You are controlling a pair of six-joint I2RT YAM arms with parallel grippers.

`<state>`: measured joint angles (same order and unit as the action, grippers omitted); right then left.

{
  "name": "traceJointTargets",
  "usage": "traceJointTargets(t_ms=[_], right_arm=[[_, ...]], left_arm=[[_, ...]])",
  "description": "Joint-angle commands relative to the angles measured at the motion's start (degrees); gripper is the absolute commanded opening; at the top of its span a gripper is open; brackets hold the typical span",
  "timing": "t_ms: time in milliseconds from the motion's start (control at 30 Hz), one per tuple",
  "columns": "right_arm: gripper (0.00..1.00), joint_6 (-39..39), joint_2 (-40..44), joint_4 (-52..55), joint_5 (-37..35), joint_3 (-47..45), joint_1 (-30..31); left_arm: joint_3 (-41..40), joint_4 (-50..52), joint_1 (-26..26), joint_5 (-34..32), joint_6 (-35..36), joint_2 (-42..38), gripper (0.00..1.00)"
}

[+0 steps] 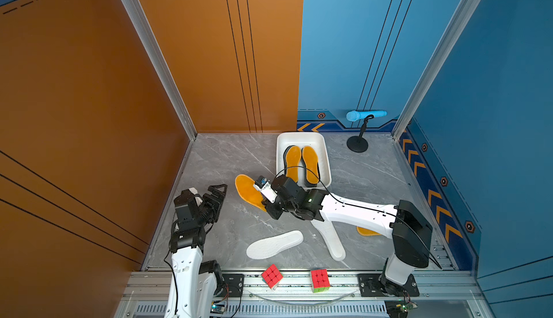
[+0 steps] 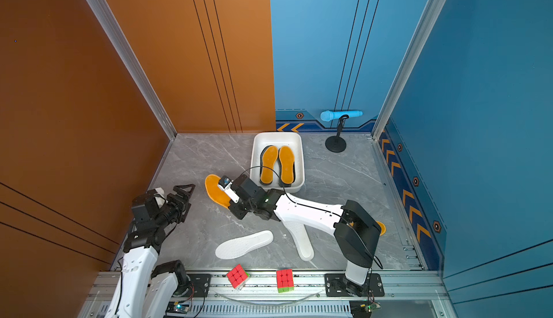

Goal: Put the insoles into the storage box
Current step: Pick up the insole from the center of the board, then place the insole in the storage box.

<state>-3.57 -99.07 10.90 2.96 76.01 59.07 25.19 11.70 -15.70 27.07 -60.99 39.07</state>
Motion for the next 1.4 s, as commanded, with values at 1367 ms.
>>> traceJointTargets(t_ms=[1367], right_arm=[[0.0,-36.4,-31.1,25.3,-23.0,35.4,-18.5]], left_arm=[[0.0,-2.7,1.3,0.8,-0.3,2.7,0.98]])
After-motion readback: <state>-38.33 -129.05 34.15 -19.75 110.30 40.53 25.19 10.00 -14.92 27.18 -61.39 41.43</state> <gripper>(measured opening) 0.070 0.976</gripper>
